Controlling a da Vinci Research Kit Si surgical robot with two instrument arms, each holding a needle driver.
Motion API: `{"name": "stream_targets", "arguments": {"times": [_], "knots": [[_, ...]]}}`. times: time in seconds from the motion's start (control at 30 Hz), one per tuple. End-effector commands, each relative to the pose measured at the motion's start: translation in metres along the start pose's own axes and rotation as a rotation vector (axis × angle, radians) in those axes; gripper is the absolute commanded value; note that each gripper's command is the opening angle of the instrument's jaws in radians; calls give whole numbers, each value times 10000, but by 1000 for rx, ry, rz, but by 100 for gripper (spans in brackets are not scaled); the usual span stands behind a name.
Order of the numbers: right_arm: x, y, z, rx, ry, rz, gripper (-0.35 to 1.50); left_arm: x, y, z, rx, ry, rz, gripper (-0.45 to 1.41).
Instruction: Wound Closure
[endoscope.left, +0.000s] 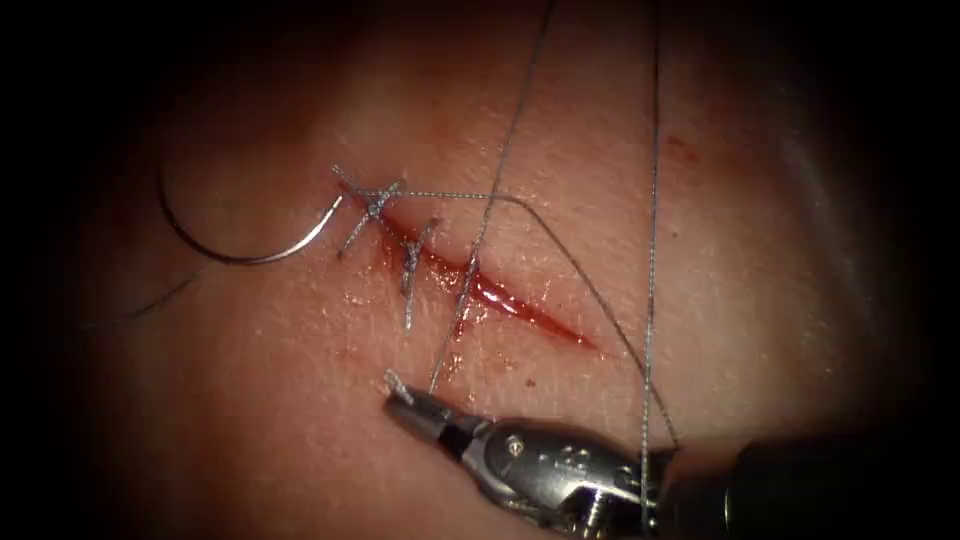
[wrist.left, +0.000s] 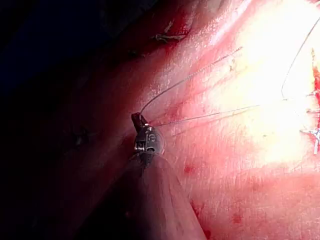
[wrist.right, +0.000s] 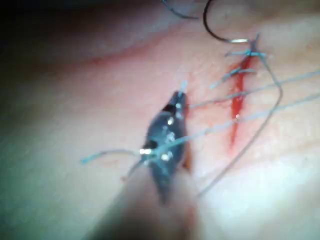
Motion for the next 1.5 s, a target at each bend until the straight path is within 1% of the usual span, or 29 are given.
{"name": "stream_targets", "arguments": {"times": [0.03,0.2,0.27,0.3,0.33,0.37,0.43,0.47,0.5,0.53,0.57,0.63,0.7,0.8,0.83,0.9,0.93,1.0,1.07,1.1,1.13,1.2,1.23,1.27,1.33,1.37,1.4,1.43,1.5], "knots": [[-5,-8,6,4,-1,1,-35,-2,0,9,3,1,2,-45],[-5,-2,6,3,-3,-15,-35,-2,4,9,3,1,4,-45],[-4,3,8,0,-2,-27,-35,4,8,1,-4,10,1,-45],[-4,4,8,3,-2,-32,-3,12,14,-9,-13,21,4,-45],[-4,4,8,3,-2,-32,-3,12,14,-9,-13,21,4,-45],[-1,5,6,5,-2,-35,49,20,20,-19,-20,28,-6,-45],[4,5,2,1,0,-60,77,33,29,-34,-36,49,-24,-45],[11,3,-5,-9,0,-66,108,45,36,-49,-52,67,-42,-45],[14,2,-7,-9,0,-70,114,54,40,-59,-61,79,-47,-45],[17,1,-11,-9,0,-79,116,61,43,-68,-69,87,-58,-45],[22,-4,-20,2,-2,-87,118,77,49,-89,-85,106,-74,-45],[27,-10,-30,12,-2,-96,123,91,53,-106,-99,120,-90,-45],[30,-15,-39,32,-8,-96,123,108,60,-127,-108,141,-107,-45],[35,-21,-54,63,-24,-105,116,132,73,-157,-104,181,-128,-45],[41,-20,-61,76,-29,-113,111,146,80,-174,-99,200,-137,-45],[46,-17,-66,87,-30,-120,99,162,87,-192,-82,224,-155,-45],[52,-10,-69,90,-30,-125,84,178,93,-210,-61,251,-175,-45],[58,-2,-68,90,-29,-131,67,190,99,-225,-46,270,-185,-45],[64,9,-64,79,-28,-142,61,203,107,-242,-30,289,-198,-45],[68,16,-60,72,-28,-144,57,208,112,-248,-24,296,-206,-45],[73,26,-52,66,-31,-144,56,218,124,-262,-23,308,-212,-45],[79,38,-40,58,-24,-149,54,227,135,-273,-29,321,-215,-45],[82,43,-35,53,-21,-146,49,232,141,-281,-27,336,-221,-45],[87,54,-21,42,-17,-153,39,238,151,-291,-27,358,-237,-45],[91,62,-7,32,-16,-155,20,245,164,-300,-31,374,-243,-45],[95,71,9,41,-13,-157,-13,250,177,-307,-38,381,-236,-45],[97,75,16,44,-12,-156,-32,252,182,-310,-41,383,-239,-45],[101,83,31,47,-6,-162,-35,256,191,-317,-47,387,-240,-45],[105,92,45,58,6,-165,-35,258,198,-322,-52,390,-241,-45]]}}
